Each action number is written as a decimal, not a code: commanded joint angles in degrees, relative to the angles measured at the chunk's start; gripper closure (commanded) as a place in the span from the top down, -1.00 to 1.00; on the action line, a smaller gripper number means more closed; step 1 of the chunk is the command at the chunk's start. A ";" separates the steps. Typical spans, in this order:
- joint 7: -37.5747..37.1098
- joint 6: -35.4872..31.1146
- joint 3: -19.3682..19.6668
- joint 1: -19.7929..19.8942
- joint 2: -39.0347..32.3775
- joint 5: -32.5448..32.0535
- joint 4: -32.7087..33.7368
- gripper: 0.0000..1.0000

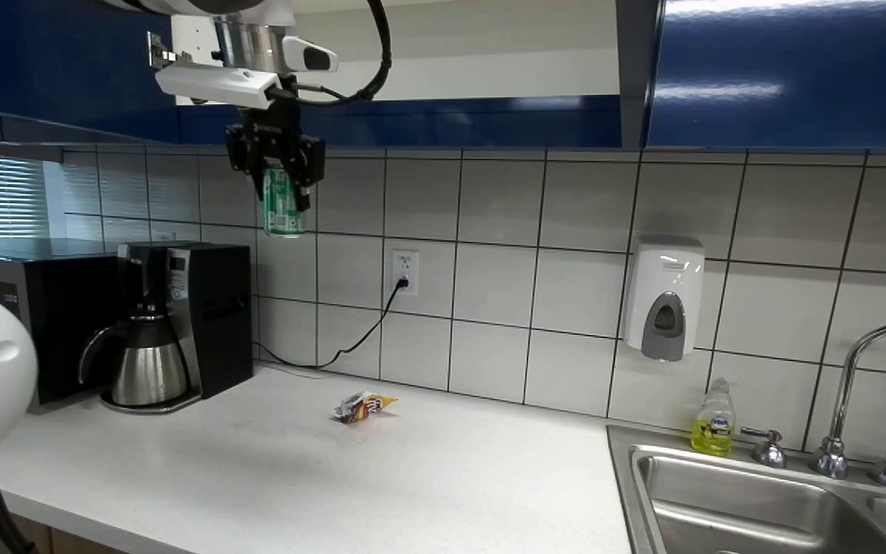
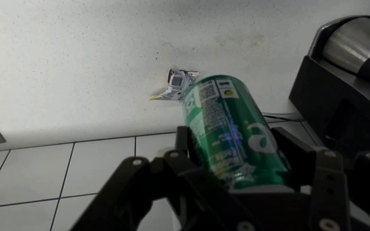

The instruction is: Put the can in the cabinet

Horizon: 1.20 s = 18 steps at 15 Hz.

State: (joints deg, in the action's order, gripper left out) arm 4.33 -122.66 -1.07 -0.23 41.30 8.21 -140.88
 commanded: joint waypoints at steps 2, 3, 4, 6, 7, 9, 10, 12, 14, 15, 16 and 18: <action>-2.85 3.28 -0.29 -1.13 1.17 -0.48 5.02 -0.18; -3.02 3.51 -0.34 -1.33 1.26 -0.39 5.83 -0.18; -3.21 3.91 -0.38 -1.50 1.30 -0.31 6.69 -0.18; -3.88 4.69 -0.59 -1.72 1.32 -0.26 8.48 -0.18; -4.01 4.99 -0.57 -1.87 1.25 -0.21 9.21 -0.18; -4.64 5.64 -0.74 -1.85 1.08 -0.15 10.92 -0.18; -4.92 6.12 -0.83 -1.88 0.98 -0.05 11.83 -0.18; -5.60 7.44 -0.82 -2.05 0.48 0.41 14.06 -0.18; -6.19 8.49 -0.92 -2.21 -0.25 0.73 16.35 -0.18; -6.83 8.84 -1.27 -2.10 -0.82 0.65 17.73 -0.18; -7.10 8.96 -1.39 -2.09 -1.26 0.63 18.76 -0.18; -8.16 9.30 -1.95 -1.93 -2.60 0.39 21.25 -0.18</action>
State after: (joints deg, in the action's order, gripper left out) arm -1.08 -115.73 -2.08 -2.15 41.66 8.59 -125.30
